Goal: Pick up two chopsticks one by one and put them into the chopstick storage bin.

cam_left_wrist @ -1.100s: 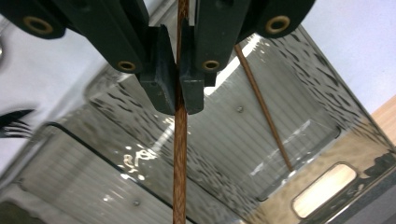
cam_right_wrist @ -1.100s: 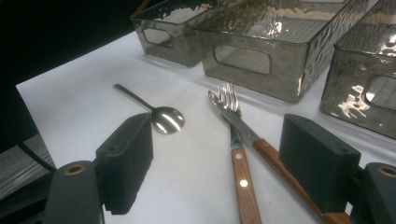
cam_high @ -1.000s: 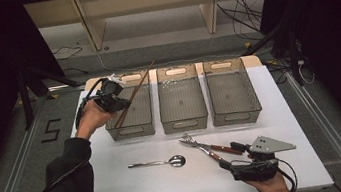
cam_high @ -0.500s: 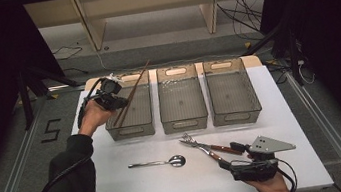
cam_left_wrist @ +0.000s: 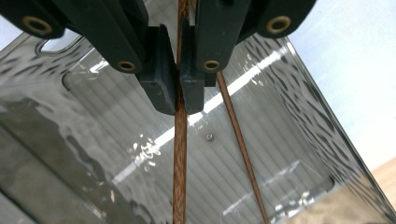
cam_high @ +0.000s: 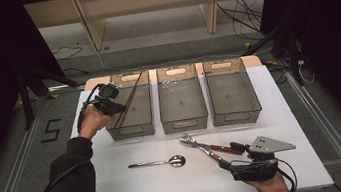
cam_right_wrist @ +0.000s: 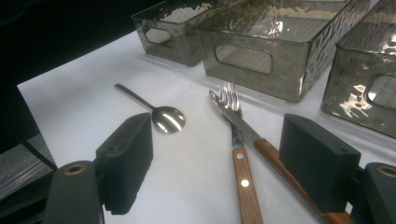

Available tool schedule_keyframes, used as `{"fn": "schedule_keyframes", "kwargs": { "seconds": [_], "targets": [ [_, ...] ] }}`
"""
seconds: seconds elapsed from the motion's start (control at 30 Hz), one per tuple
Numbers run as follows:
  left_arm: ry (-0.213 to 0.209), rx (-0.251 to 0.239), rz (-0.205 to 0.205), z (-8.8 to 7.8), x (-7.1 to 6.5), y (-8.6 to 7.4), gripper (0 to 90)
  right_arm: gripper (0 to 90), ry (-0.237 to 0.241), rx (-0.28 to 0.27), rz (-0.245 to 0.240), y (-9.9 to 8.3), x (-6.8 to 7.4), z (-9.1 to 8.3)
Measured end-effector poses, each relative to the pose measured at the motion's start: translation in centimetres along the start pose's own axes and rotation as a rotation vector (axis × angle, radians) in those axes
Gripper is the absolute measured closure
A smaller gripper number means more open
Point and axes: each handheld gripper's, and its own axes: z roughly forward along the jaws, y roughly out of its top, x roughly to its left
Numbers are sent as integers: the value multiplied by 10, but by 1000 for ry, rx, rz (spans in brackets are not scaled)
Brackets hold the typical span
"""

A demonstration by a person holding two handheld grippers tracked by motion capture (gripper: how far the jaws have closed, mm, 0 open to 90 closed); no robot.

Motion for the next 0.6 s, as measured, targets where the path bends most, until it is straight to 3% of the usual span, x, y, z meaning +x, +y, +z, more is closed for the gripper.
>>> {"fn": "schedule_keyframes", "kwargs": {
  "seconds": [0.2, 0.37, 0.47, 0.6],
  "targets": [
    [27, 8, -37, 2, 0, -2, 826, 266, 0, -1, 0, 0, 0, 0],
    [38, -25, -64, -4, 0, -3, 684, 267, -1, -1, 3, 0, 0, 0],
    [32, -56, -38, -11, -5, -4, 572, 267, 0, -2, 4, 0, 0, 0],
    [1, -79, -35, -23, -13, -6, 464, 266, -1, -1, 4, 0, 0, 0]
  ]
}}
